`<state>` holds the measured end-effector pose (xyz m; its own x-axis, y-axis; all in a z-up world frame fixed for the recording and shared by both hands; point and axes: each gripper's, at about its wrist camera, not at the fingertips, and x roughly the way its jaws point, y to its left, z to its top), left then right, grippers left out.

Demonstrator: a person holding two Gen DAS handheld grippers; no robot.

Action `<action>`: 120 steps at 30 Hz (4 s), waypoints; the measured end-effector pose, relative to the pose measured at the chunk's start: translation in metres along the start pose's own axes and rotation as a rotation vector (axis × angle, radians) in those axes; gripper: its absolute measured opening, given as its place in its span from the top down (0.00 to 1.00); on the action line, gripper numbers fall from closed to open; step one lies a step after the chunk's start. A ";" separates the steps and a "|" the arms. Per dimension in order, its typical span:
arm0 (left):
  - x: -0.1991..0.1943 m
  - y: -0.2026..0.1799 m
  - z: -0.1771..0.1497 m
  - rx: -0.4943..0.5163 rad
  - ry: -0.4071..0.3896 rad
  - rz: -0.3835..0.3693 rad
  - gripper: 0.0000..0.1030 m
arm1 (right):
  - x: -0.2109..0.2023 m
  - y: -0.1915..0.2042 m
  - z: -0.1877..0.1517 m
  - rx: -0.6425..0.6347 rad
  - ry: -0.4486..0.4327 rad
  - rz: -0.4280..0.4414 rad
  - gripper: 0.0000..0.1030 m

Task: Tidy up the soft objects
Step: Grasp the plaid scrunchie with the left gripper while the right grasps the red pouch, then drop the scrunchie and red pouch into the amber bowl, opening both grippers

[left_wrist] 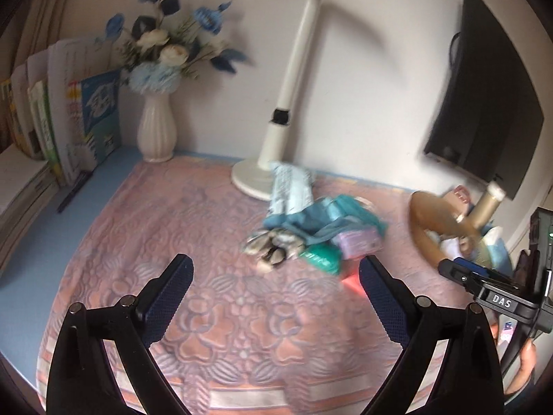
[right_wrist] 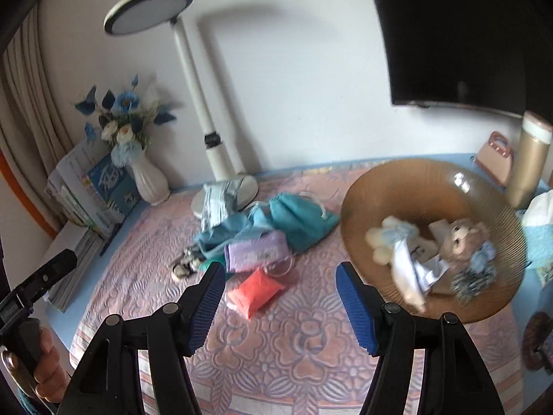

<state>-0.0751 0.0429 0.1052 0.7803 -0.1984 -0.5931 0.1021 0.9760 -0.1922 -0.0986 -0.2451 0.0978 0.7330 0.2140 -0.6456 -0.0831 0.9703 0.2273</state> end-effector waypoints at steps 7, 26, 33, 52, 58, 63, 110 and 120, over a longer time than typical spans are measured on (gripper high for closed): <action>0.059 0.018 -0.044 0.077 0.106 0.073 0.07 | 0.070 0.005 -0.051 -0.096 0.109 -0.009 0.37; 0.143 0.012 0.010 0.065 0.410 -0.170 0.23 | 0.117 0.023 -0.023 0.148 0.369 0.040 0.26; 0.163 -0.004 0.015 0.116 0.371 -0.164 0.29 | 0.138 0.038 -0.008 0.156 0.272 -0.115 0.25; 0.082 -0.017 -0.031 0.081 0.419 -0.230 0.75 | 0.053 0.053 -0.064 -0.345 0.195 -0.066 0.55; 0.079 -0.029 -0.054 0.112 0.484 -0.251 0.65 | 0.034 0.022 -0.079 -0.317 0.253 -0.019 0.39; 0.068 -0.036 -0.063 0.189 0.524 -0.337 0.43 | 0.024 -0.004 -0.080 -0.132 0.290 0.036 0.33; 0.114 -0.303 0.088 0.397 0.147 -0.348 0.66 | -0.064 -0.184 0.112 0.225 -0.072 -0.258 0.59; 0.082 -0.262 0.088 0.350 0.100 -0.310 0.29 | -0.074 -0.169 0.107 0.175 -0.079 -0.317 0.39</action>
<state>0.0165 -0.2213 0.1755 0.6189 -0.4760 -0.6248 0.5357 0.8375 -0.1073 -0.0668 -0.4365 0.1848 0.7544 -0.1105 -0.6470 0.2684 0.9515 0.1505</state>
